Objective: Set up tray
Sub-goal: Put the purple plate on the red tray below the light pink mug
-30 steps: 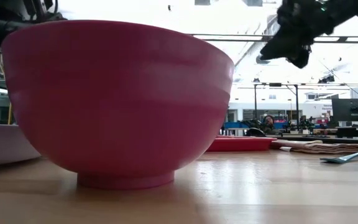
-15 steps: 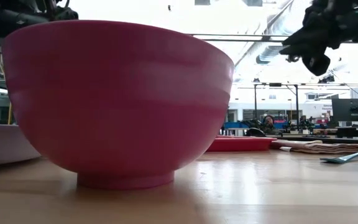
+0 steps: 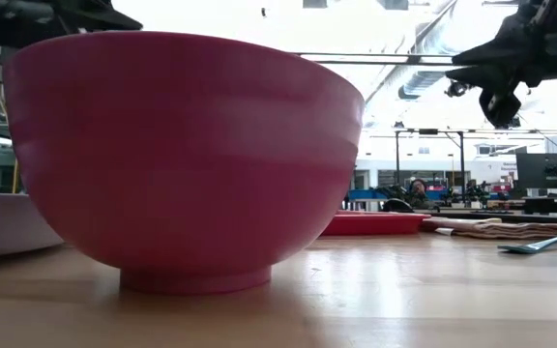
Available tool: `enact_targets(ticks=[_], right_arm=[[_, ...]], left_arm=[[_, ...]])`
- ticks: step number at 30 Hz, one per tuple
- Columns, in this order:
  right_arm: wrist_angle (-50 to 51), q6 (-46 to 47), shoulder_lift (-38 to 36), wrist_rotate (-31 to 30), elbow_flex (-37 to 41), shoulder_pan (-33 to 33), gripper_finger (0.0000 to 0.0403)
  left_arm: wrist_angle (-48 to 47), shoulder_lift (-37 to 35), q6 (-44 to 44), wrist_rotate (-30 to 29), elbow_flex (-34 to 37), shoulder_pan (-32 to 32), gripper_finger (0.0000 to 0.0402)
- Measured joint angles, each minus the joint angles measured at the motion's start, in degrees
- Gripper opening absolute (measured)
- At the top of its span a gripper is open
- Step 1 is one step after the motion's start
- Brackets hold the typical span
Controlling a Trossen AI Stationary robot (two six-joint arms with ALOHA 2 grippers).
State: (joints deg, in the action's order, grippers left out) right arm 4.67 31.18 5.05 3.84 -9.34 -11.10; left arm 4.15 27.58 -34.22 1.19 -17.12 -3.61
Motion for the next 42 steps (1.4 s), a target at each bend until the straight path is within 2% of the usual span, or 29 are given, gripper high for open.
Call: enact_targets(ticks=[5,7,10,15,20,24,28,35,42], right_arm=[[-0.3,0.3,-2.0,0.7,2.1,0.0,0.0071],[-0.7,0.3,-2.5,0.8,2.5,0.0,0.0071],[-1.2,0.3,-2.7,0.8,2.8,0.0,0.0071],[-1.2,-0.1,-2.7,0.7,2.8,0.0,0.0071],[-1.1,-1.3,-2.7,0.7,2.8,0.0,0.0071],[-1.1,-2.3,-2.7,1.1,2.8,0.0,0.0071],[-1.1,-2.7,-2.6,2.4,2.8,0.0,0.0071],[-1.1,-3.0,-2.6,5.3,2.8,0.0,0.0071],[0.6,-4.3,-2.6,6.4,2.8,0.0,0.0071]], left_arm=[[-3.8,1.9,-3.7,-6.7,-1.9,-10.2,0.0205],[-8.7,3.3,-5.1,-9.7,-5.0,-13.8,0.0205],[-21.5,6.6,-8.4,-12.5,-11.3,-18.3,0.0205],[-42.0,14.3,-16.7,-13.5,-21.5,-23.0,0.0205],[-52.5,21.5,-23.0,-12.0,-26.3,-25.1,0.0205],[-55.8,25.7,-27.9,-8.6,-26.4,-25.3,0.0205],[-56.3,29.0,-29.2,-7.4,-26.4,-25.3,0.0205],[-58.0,30.3,-29.0,-9.0,-26.4,-25.3,0.0205],[-58.4,30.3,-24.6,-11.2,-26.4,-25.3,0.0205]])
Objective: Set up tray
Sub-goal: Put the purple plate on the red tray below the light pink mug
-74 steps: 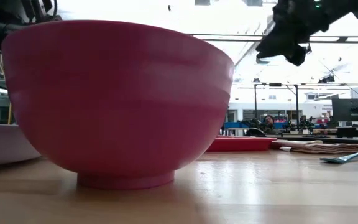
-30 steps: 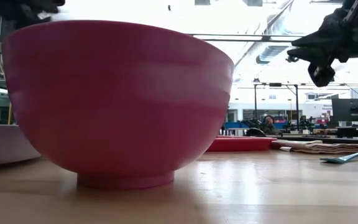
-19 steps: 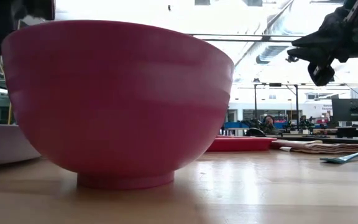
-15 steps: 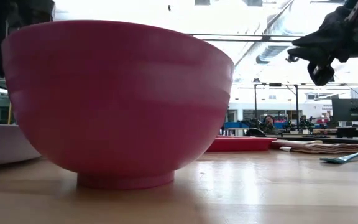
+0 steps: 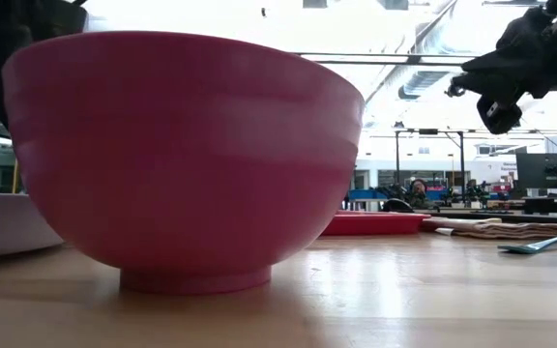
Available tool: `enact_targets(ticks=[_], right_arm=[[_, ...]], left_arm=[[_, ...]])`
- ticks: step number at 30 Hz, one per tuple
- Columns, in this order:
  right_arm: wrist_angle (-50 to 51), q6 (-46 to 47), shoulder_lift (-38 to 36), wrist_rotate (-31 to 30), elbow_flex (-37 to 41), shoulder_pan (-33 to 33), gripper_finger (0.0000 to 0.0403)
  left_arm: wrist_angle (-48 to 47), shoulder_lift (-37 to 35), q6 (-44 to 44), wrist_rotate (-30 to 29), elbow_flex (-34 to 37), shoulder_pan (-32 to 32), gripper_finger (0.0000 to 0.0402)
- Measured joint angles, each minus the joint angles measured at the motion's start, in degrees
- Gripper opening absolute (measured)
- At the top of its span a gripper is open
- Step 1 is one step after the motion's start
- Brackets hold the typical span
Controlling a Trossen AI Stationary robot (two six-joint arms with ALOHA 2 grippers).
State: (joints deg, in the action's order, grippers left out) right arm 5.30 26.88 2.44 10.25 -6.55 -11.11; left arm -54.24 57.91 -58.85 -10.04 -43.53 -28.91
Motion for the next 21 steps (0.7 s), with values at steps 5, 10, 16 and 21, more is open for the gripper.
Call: enact_targets(ticks=[5,10,16,21], right_arm=[[2.5,-1.0,0.0,-0.3,0.0,0.0,0.0071],[1.6,-2.6,0.0,-1.6,0.0,0.0,0.0071],[1.9,-4.8,0.0,-4.8,0.0,0.0,0.0071],[2.4,-5.1,0.0,-4.5,0.0,0.0,0.0071]], left_arm=[[0.0,0.0,0.2,-0.2,0.0,0.0,0.0205],[0.1,0.0,-0.1,0.4,0.0,0.0,0.0205],[0.2,0.0,-0.1,0.7,0.0,0.0,0.0205],[-0.7,0.0,0.1,-0.6,0.0,0.0,0.0205]])
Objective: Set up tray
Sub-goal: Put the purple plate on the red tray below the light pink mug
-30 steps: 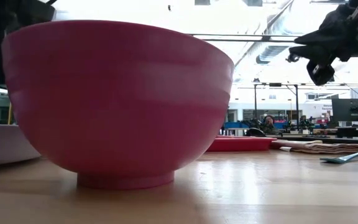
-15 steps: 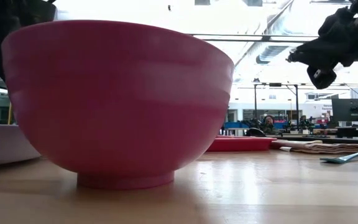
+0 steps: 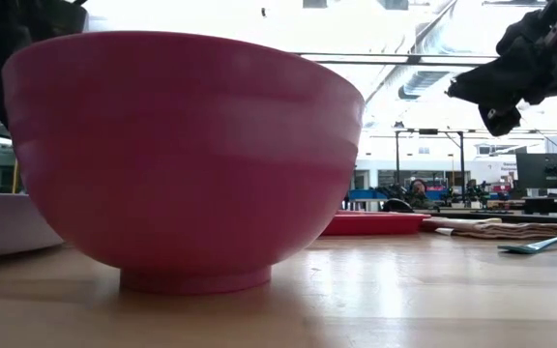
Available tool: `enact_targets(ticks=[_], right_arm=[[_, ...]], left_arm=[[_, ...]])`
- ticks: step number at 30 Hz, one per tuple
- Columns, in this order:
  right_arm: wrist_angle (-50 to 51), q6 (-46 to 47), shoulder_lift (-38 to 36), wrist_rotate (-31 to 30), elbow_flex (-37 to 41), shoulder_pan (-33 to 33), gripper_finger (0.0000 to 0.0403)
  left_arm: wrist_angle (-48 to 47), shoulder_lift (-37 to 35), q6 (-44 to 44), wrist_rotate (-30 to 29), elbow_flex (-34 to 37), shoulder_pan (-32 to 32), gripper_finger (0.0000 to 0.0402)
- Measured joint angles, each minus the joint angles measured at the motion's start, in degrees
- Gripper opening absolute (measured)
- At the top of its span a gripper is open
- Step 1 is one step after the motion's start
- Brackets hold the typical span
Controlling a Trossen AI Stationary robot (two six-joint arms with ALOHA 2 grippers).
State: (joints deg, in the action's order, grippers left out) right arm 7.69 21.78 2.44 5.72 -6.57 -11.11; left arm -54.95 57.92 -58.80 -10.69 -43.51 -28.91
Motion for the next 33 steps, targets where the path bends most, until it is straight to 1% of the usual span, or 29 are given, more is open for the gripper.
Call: enact_targets(ticks=[3,9,17,21,23,28,33], right_arm=[[0.0,0.0,0.0,0.4,0.0,0.0,0.0071],[0.1,0.5,0.0,1.6,0.0,0.0,0.0071],[0.2,1.2,0.0,2.0,0.0,0.0,0.0071],[0.2,1.8,0.0,2.9,0.0,0.0,0.0071],[0.2,1.8,0.0,3.4,0.0,0.0,0.0071],[0.2,2.5,0.0,3.7,0.0,0.0,0.0071],[0.2,2.8,0.0,3.7,0.0,0.0,0.0071]], left_arm=[[-2.5,0.7,0.0,-1.6,0.0,0.0,0.0205],[-5.6,3.9,0.0,-2.0,0.0,0.0,0.0205],[-5.4,12.0,1.6,-2.0,0.0,0.0,0.0205],[-5.4,14.7,2.1,-1.9,0.0,0.0,0.0205],[-5.4,15.6,2.9,-1.4,0.0,0.0,0.0205],[-5.0,15.9,2.0,2.5,0.0,0.1,0.0205],[-4.8,15.7,1.5,3.9,0.0,0.1,0.0205]])
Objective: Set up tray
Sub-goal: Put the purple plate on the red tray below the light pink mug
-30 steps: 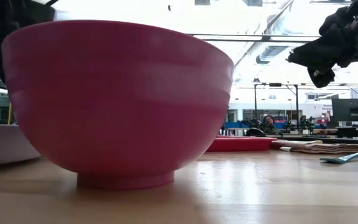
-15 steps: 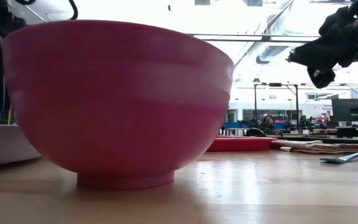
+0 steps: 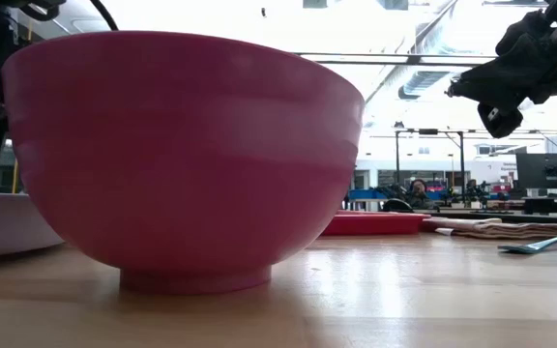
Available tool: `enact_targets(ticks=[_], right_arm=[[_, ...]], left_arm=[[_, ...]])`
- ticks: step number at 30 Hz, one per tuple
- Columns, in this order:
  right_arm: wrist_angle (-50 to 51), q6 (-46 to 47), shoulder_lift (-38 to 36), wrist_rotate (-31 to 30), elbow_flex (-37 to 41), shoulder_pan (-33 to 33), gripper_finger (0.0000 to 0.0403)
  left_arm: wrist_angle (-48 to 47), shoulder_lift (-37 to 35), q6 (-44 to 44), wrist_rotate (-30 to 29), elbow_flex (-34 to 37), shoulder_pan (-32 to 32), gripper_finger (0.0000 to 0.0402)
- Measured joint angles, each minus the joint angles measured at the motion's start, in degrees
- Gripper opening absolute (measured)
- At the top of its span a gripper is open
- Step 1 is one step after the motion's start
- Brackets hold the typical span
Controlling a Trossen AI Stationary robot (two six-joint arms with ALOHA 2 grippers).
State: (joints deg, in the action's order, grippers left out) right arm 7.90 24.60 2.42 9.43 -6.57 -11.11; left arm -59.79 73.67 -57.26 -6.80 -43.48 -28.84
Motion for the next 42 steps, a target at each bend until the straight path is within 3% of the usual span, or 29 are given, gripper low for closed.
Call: enact_targets(ticks=[15,30,42], right_arm=[[0.0,-0.2,0.0,0.5,0.0,0.0,0.0071],[2.8,0.2,0.0,2.7,0.0,0.0,0.0071],[3.0,-0.4,0.0,3.4,0.0,0.0,0.0071]], left_arm=[[0.2,0.0,1.8,0.7,0.0,1.3,0.0205],[3.7,0.0,15.4,3.8,0.1,15.0,0.0205],[6.4,2.2,18.1,4.8,0.1,15.0,0.0205]])
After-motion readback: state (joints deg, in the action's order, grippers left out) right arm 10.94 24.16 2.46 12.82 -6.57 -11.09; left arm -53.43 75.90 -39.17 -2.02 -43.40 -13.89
